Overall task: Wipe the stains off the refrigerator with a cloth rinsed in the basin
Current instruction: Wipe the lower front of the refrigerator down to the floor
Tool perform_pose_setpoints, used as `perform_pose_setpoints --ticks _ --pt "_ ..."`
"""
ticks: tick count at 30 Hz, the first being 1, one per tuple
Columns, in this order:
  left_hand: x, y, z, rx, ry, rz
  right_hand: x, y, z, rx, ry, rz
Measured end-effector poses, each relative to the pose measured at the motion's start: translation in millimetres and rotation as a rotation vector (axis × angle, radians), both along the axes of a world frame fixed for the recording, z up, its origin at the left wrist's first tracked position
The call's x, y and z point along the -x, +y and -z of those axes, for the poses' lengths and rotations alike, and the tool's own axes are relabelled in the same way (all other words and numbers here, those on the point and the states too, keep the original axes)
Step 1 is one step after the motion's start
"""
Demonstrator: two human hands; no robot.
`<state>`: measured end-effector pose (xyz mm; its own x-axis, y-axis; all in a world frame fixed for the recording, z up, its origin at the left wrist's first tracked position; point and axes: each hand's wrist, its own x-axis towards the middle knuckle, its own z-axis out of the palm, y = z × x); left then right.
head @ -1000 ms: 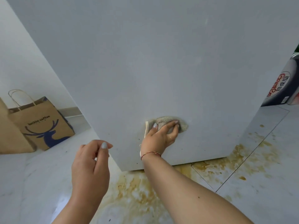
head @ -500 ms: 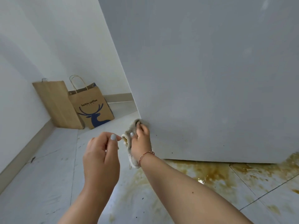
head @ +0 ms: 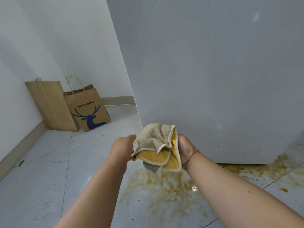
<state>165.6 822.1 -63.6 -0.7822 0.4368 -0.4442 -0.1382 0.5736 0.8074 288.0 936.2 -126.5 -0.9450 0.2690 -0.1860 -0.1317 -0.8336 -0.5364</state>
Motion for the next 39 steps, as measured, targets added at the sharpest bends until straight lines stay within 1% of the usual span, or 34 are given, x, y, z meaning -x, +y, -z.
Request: perform_pose_setpoints --ticks 3,5,7,8,10,12,14,15,18,20,21,23,25,26,28,29,31,33,34,37,39 --pt "-9 7 8 0.052 -0.202 0.121 -20 4 -3 -0.037 0.006 0.018" --pt "-15 9 11 0.057 -0.229 0.162 -32 4 -6 -0.052 -0.010 0.029" --pt "-18 12 14 0.052 -0.221 0.160 -42 4 -11 -0.042 -0.016 0.043" --pt "-19 13 15 0.040 -0.250 0.159 -47 4 -14 -0.038 -0.035 0.056" --pt "-24 16 14 -0.035 -0.336 0.157 -53 9 -14 -0.036 -0.094 0.086" --pt "-29 19 12 -0.191 -0.389 0.128 -56 14 -11 -0.073 -0.177 0.118" --pt "-33 22 7 -0.344 -0.416 0.092 -60 17 -9 -0.167 -0.274 0.122" --pt "-34 22 4 -0.389 -0.413 0.088 -62 19 -7 -0.230 -0.300 0.089" --pt "-34 22 -4 -0.422 -0.320 0.171 -68 27 -4 -0.466 -0.361 -0.012" --pt "-34 20 -11 -0.414 -0.250 0.300 -74 33 -11 -0.652 -0.406 -0.111" --pt "-35 19 -16 -0.401 -0.220 0.380 -76 35 -18 -0.788 -0.418 -0.158" --pt "-40 20 -25 -0.354 -0.139 0.558 -80 41 -33 -1.028 -0.384 -0.279" --pt "-47 21 -31 -0.341 -0.074 0.685 -83 42 -46 -1.093 -0.319 -0.438" --pt "-48 21 -33 -0.355 -0.059 0.726 -84 42 -51 -1.105 -0.303 -0.485" --pt "-50 21 -34 -0.369 -0.044 0.787 -86 42 -57 -1.148 -0.344 -0.483" --pt "-48 21 -35 -0.348 -0.015 0.814 -87 43 -58 -1.208 -0.390 -0.450" --pt "-44 21 -36 -0.220 0.134 0.877 -88 51 -55 -1.385 -0.516 -0.396" --pt "-40 20 -32 -0.084 0.289 0.926 -90 59 -48 -1.575 -0.636 -0.420" --pt "-37 20 -29 -0.042 0.334 0.936 -92 62 -43 -1.624 -0.687 -0.427" --pt "-25 20 -18 0.132 0.515 0.982 -101 67 -34 -1.587 -0.729 -0.378" --pt "-18 20 -10 0.260 0.653 0.991 -104 69 -31 -1.622 -0.779 -0.341"
